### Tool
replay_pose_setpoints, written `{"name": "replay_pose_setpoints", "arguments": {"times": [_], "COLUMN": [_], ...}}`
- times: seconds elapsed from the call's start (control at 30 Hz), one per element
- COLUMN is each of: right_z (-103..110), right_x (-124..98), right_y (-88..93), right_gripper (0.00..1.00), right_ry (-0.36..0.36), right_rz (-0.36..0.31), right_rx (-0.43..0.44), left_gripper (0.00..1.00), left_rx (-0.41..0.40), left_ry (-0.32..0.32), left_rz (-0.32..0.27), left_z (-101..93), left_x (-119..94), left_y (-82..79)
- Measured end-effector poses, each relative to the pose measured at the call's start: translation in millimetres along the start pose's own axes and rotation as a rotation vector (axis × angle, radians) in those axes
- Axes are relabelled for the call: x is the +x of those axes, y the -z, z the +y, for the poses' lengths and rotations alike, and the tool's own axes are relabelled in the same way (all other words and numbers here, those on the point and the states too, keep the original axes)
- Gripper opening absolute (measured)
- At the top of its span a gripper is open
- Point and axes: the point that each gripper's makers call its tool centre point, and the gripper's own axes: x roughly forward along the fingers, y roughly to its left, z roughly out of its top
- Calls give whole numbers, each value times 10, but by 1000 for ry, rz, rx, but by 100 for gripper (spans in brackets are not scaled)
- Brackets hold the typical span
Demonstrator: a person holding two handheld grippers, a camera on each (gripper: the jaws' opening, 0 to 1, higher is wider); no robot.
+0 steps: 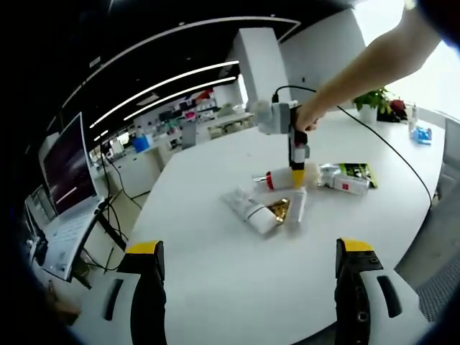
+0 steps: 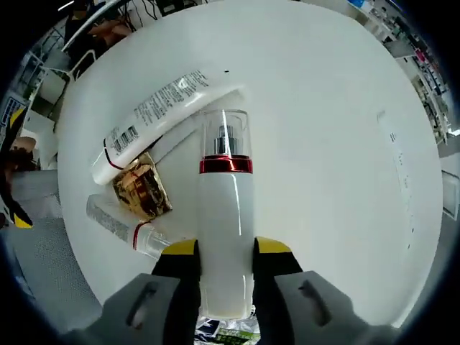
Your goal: Arrange the skincare products in the storage area until every visible bottle or jar stands upright without overlapping.
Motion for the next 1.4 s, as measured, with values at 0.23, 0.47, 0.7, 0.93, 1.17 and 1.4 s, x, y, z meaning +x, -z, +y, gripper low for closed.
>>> {"name": "replay_pose_setpoints", "arguments": {"times": [0.23, 0.47, 0.7, 0.93, 1.17, 1.4], "right_z": [-26, 43, 123, 51, 61, 256], "right_x": [-131, -74, -87, -203, -432, -631], "right_y": [16, 191, 191, 171, 117, 136], "right_gripper": [26, 25, 26, 26, 26, 26], "right_ry": [-126, -278, -464, -592, -714, -733], "right_rz": [-178, -256, -421, -590, -769, -829], "right_rx": [269, 534, 798, 960, 1046, 991], "left_gripper": [97, 97, 97, 97, 90, 78], "left_rx": [2, -2, -12, -27, -352, -513], "left_ry": [11, 25, 55, 84, 243, 401], "left_rz": [4, 6, 62, 99, 131, 17], "left_z": [-23, -51, -94, -83, -160, -282], "left_x": [-4, -5, 3, 24, 179, 217], "left_y": [4, 4, 86, 101, 135, -133]}}
